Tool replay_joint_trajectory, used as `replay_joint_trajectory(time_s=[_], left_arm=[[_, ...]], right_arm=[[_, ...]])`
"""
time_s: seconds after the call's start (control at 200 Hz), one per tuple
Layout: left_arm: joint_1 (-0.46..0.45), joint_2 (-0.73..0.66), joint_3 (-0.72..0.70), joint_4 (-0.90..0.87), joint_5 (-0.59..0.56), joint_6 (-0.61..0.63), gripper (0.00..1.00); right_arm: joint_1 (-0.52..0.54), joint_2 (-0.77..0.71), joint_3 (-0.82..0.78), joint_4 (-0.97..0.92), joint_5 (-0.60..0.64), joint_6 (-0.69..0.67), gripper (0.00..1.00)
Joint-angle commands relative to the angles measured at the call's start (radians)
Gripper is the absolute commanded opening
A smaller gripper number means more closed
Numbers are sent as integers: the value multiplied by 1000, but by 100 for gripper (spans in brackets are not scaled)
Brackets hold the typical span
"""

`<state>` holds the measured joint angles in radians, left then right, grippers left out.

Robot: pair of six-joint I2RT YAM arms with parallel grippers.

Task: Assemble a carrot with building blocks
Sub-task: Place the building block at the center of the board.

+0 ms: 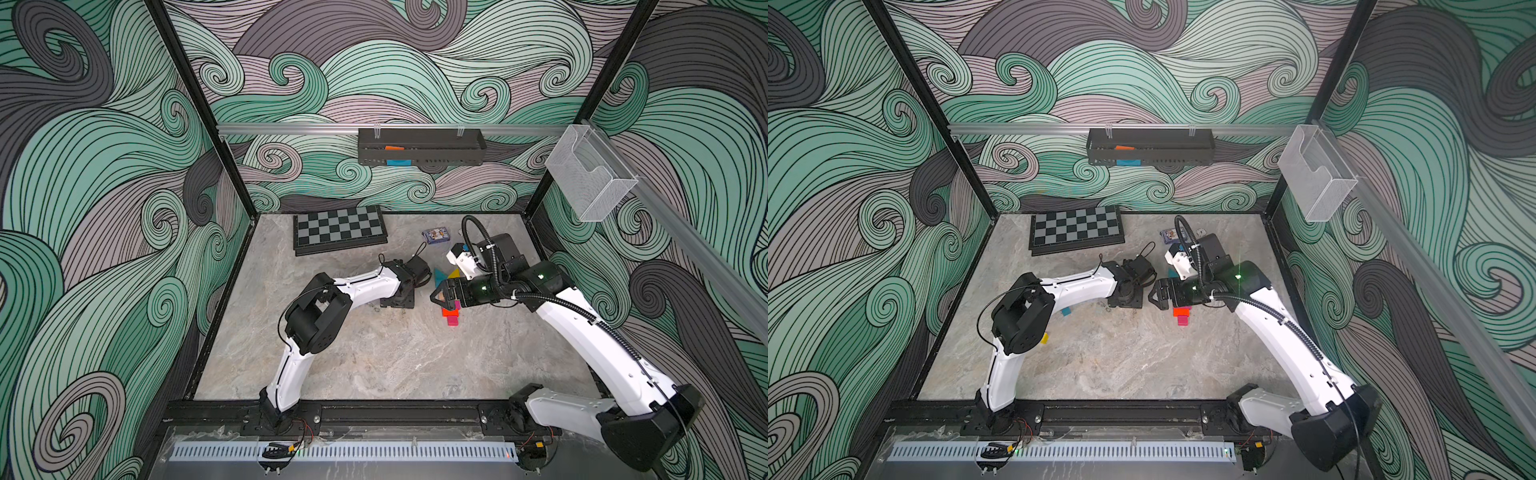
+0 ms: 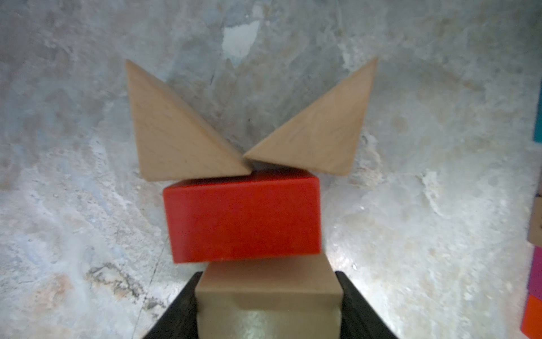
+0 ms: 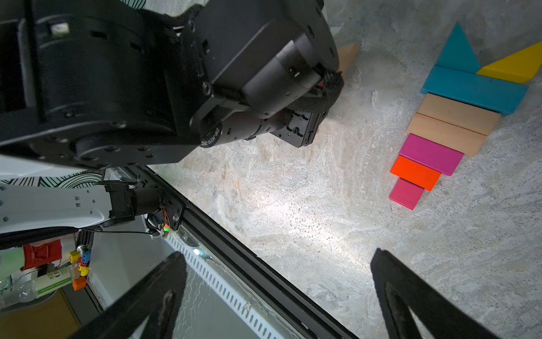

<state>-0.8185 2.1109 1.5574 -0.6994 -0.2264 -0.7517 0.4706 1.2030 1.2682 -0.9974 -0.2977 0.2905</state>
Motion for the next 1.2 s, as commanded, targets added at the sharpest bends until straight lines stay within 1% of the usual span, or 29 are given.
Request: replay_joint_trajectory(time_s=[0.0,0.065,0.12,0.235,0.35,0.4,0.62,0.64,0.685,0.69,0.7,0.956,1.026,1.191], left_arm=[[11,17,18,-30,-28,-4,31],[12,15,15,-34,-27,-9,32],[12,15,15,-32,-28,-9,34],[13,17,19,-31,-21,-8,43],[13,17,26,-29,-14,-5,58],[13,14,25,-32,-16,-5,63],[14,-20,4,-23,-25,-5,78],[13,-23,3,-24,-26,-3,89],[13,-29,4,-24,-25,1,93],[13,-30,4,-24,-25,1,96],[13,-31,5,-26,-24,3,98],[14,-97,2,-60,-22,29,99],[15,-137,-5,-72,-33,42,99],[29,-285,-37,-131,-60,99,99]], right_arm=[[-6,-11,-6,-5,-8,-19,99],[-6,-12,-6,-5,-8,-19,99],[-6,-10,-6,-4,-8,-19,99],[-6,-8,-4,-4,-10,-19,99],[-6,-6,-4,-4,-11,-22,99],[-7,-4,-6,-4,-15,-21,99],[-6,14,3,-3,-28,-18,99],[-5,14,5,-4,-29,-18,99],[-7,15,9,-3,-28,-17,99],[-5,15,9,-3,-28,-17,99],[-6,14,10,-4,-26,-17,99],[-7,18,29,-5,-21,-16,99],[-7,12,33,-5,-19,-14,99],[-7,-5,47,-5,-31,-18,99]])
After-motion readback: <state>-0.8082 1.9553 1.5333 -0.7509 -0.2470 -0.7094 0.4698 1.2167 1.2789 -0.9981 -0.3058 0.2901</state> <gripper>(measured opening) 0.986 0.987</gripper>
